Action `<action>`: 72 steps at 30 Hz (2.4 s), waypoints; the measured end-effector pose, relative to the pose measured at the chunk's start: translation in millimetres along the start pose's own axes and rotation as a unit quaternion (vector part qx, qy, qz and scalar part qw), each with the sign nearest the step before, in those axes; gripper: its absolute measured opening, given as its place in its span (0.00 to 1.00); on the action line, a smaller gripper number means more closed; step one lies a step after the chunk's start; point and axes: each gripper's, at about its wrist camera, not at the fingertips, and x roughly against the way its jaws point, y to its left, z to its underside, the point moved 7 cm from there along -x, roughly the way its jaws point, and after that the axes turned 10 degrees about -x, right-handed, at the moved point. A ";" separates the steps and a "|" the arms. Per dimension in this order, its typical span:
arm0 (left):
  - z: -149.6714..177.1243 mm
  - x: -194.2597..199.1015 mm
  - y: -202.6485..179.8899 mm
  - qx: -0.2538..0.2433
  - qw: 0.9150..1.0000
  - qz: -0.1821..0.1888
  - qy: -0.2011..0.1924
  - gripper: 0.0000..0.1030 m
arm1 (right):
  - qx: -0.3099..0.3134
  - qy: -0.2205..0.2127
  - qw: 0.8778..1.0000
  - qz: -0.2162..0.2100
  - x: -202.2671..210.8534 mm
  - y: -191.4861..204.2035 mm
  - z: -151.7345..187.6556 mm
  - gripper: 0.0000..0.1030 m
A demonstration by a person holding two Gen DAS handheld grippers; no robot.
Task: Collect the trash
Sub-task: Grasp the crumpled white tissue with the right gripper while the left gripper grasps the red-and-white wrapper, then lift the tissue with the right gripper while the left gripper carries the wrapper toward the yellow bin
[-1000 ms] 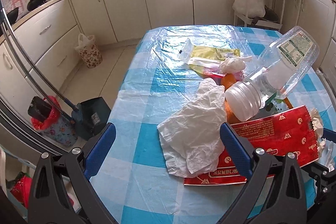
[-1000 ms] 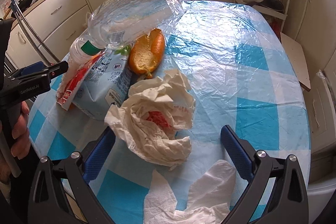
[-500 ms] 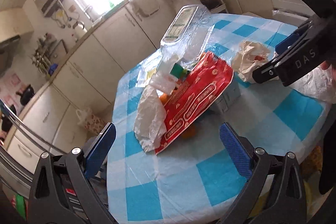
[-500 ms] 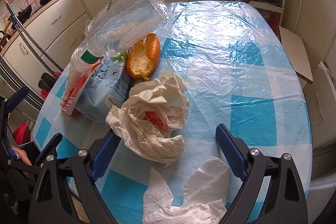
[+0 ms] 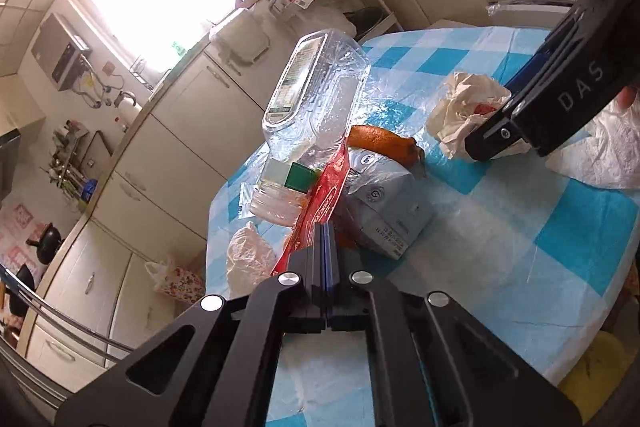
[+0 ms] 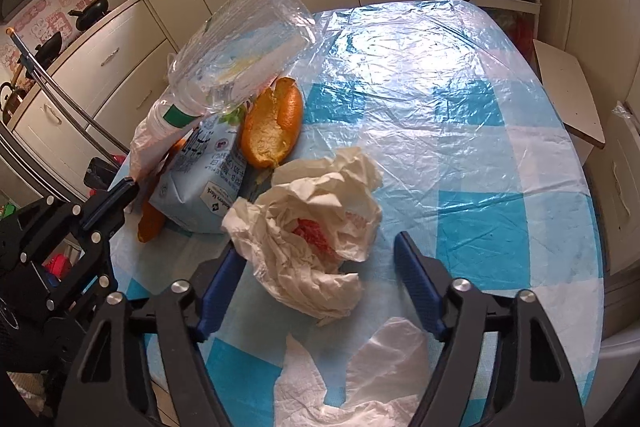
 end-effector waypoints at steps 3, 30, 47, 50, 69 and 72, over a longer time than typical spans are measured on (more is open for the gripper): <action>5.2 8.0 19.3 0.064 0.997 0.036 -0.003 0.01 | -0.014 0.003 1.000 -0.018 -0.3 1.6 0.3 0.52; 11.0 -22.0 -0.4 -0.066 0.998 0.019 0.000 0.01 | -0.028 0.017 0.998 -0.047 -3.9 7.1 2.5 0.44; 10.7 -19.9 -11.1 -0.118 0.993 -0.022 -0.014 0.28 | -0.030 0.019 0.998 -0.050 -4.9 10.2 4.1 0.45; 8.8 -25.4 -9.4 -0.122 0.992 -0.025 -0.014 0.28 | -0.028 0.019 0.998 -0.050 -5.0 11.1 4.0 0.45; 8.2 25.2 69.7 0.075 0.996 0.053 -0.022 0.01 | -0.031 0.013 0.998 -0.054 -3.3 8.9 3.8 0.44; 14.1 49.3 94.9 0.153 0.984 0.082 -0.030 0.01 | -0.031 0.003 0.998 -0.056 0.6 8.6 2.4 0.41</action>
